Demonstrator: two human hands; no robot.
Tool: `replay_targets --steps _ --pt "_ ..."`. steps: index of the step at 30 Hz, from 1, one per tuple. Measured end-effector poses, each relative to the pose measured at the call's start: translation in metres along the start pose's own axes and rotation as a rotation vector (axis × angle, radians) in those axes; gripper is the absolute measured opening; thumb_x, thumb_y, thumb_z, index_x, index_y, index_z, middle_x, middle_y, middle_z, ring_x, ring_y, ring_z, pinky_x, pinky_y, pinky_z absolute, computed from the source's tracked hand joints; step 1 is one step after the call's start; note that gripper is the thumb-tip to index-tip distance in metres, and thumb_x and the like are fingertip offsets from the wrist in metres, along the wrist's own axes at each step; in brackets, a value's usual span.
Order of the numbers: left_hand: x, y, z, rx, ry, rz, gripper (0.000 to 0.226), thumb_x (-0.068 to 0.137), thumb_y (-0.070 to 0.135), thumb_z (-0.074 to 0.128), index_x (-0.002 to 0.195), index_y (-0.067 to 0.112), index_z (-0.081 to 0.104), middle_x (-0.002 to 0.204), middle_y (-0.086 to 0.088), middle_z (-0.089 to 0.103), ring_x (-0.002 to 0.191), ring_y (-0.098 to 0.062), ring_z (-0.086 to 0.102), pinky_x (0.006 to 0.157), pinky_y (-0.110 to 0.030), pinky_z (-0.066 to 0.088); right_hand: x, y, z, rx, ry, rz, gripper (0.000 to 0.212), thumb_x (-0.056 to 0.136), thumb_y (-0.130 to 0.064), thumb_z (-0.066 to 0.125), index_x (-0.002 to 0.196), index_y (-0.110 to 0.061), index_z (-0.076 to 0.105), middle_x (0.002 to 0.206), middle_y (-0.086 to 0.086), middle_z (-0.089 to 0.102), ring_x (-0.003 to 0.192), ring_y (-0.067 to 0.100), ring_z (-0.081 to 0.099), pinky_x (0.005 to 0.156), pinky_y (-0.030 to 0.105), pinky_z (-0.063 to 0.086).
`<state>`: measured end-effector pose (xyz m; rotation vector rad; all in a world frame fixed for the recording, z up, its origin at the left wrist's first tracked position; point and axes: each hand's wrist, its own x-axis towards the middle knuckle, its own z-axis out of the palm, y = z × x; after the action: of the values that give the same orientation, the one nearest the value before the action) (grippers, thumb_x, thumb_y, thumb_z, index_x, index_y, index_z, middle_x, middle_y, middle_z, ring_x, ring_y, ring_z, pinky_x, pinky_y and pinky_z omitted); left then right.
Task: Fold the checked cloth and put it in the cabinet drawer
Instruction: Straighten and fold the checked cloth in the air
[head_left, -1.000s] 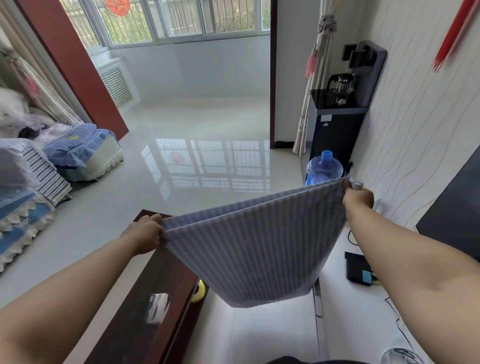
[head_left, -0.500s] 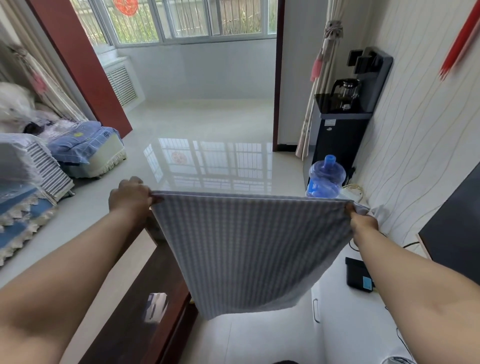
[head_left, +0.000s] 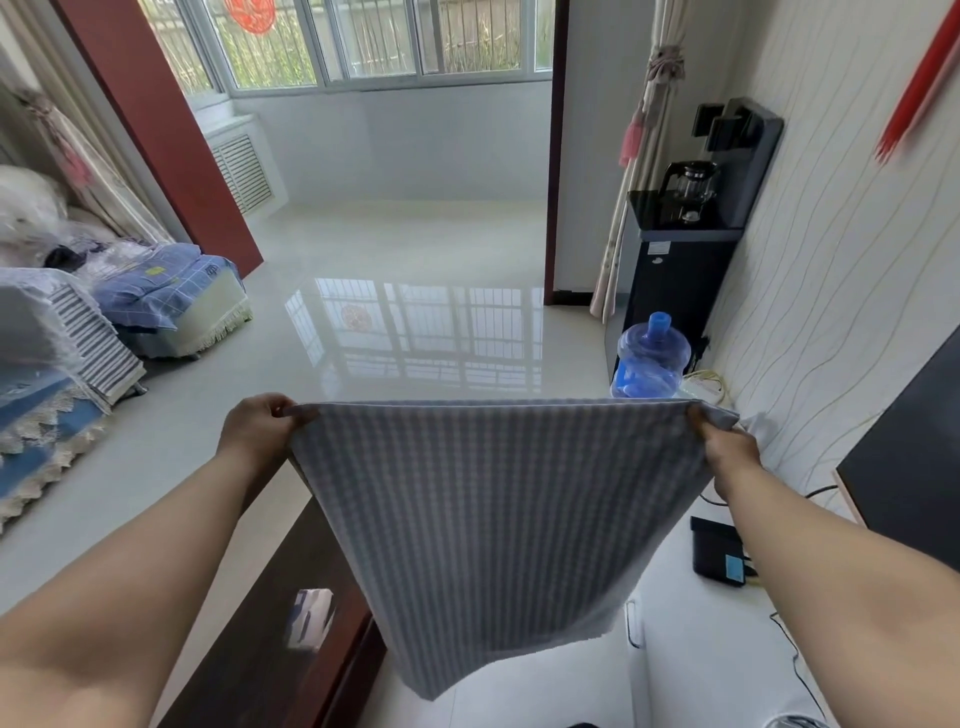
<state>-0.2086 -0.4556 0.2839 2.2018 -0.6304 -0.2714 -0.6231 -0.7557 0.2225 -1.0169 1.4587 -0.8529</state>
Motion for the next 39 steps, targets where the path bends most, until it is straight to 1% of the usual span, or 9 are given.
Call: replay_targets --steps 4,7,10,14,19,23,28,35,39 --pt "0.014 -0.012 -0.004 -0.043 -0.097 -0.078 0.053 0.080 0.021 0.077 0.122 0.025 0.046 0.087 -0.016 0.062 0.077 -0.029 0.060 0.063 -0.034 0.049 -0.005 -0.006 0.007 -0.043 0.040 -0.043 0.054 0.084 -0.043 0.066 0.120 -0.004 0.058 0.111 0.012 0.060 0.097 0.027 0.055 0.082 0.029 0.040" --pt "0.021 -0.028 -0.003 0.113 -0.079 -0.091 0.022 0.082 0.024 0.074 0.089 0.004 0.066 0.082 -0.016 0.065 0.076 -0.028 0.059 0.071 -0.040 0.049 -0.012 -0.014 0.018 -0.156 0.031 -0.112 0.039 0.087 -0.042 0.062 0.108 -0.009 0.061 0.104 0.011 0.060 0.091 0.023 0.052 0.078 0.029 0.038" --pt "0.026 -0.042 0.000 0.217 -0.046 -0.104 0.023 0.085 0.026 0.068 0.071 0.009 0.062 0.080 -0.013 0.064 0.080 -0.029 0.058 0.072 -0.039 0.046 -0.015 -0.021 0.034 -0.194 0.051 -0.167 0.036 0.086 -0.044 0.062 0.098 -0.009 0.062 0.097 0.009 0.063 0.095 0.031 0.061 0.080 0.034 0.045" --pt "0.031 -0.051 -0.003 0.769 -0.320 -0.113 0.004 0.085 0.016 0.053 0.082 0.017 0.056 0.094 -0.010 0.067 0.081 -0.024 0.057 0.071 -0.029 0.044 -0.020 -0.028 0.057 -0.205 0.018 -0.271 0.031 0.087 -0.042 0.061 0.086 -0.012 0.063 0.089 0.009 0.063 0.093 0.032 0.062 0.082 0.038 0.048" --pt "0.001 -0.080 0.006 1.257 -0.645 -0.203 0.034 0.080 0.019 0.063 0.112 0.009 0.060 0.104 -0.005 0.066 0.098 -0.021 0.065 0.085 -0.030 0.053 -0.037 -0.049 0.084 -0.235 -0.145 -0.470 0.030 0.087 -0.032 0.065 0.082 -0.003 0.066 0.077 0.005 0.062 0.080 0.024 0.058 0.075 0.035 0.044" --pt "-0.032 -0.082 0.060 0.814 -0.854 -0.208 0.060 0.069 0.036 0.075 0.121 0.023 0.048 0.118 0.002 0.054 0.109 -0.017 0.054 0.098 -0.038 0.047 -0.064 -0.066 0.104 -0.216 -0.308 -0.574 0.027 0.085 -0.029 0.069 0.084 -0.002 0.068 0.075 0.005 0.063 0.073 0.016 0.057 0.068 0.025 0.045" --pt "-0.054 -0.015 0.124 0.243 -0.534 0.086 0.016 0.088 0.037 0.059 0.093 0.023 0.065 0.091 0.002 0.070 0.086 -0.019 0.065 0.080 -0.037 0.052 -0.089 -0.087 0.119 -0.194 -0.404 -0.639 0.015 0.084 -0.023 0.071 0.071 -0.022 0.063 0.072 0.000 0.063 0.069 0.013 0.058 0.068 0.022 0.049" --pt "-0.026 0.017 0.121 0.217 -0.496 0.077 0.035 0.090 0.029 0.058 0.057 0.017 0.055 0.060 0.001 0.057 0.062 -0.018 0.055 0.059 -0.029 0.038 -0.061 -0.104 0.084 -0.196 -0.335 -0.673 0.016 0.082 -0.019 0.073 0.094 -0.008 0.070 0.074 -0.008 0.063 0.055 -0.013 0.058 0.057 0.003 0.044" --pt "-0.015 0.047 0.107 0.326 -0.542 0.074 0.019 0.086 0.015 0.050 0.077 0.007 0.065 0.076 -0.008 0.064 0.074 -0.025 0.060 0.066 -0.033 0.048 -0.036 -0.086 0.055 -0.344 -0.429 -0.548 0.014 0.082 -0.021 0.072 0.085 -0.007 0.070 0.072 -0.004 0.061 0.075 0.010 0.058 0.065 0.005 0.044"
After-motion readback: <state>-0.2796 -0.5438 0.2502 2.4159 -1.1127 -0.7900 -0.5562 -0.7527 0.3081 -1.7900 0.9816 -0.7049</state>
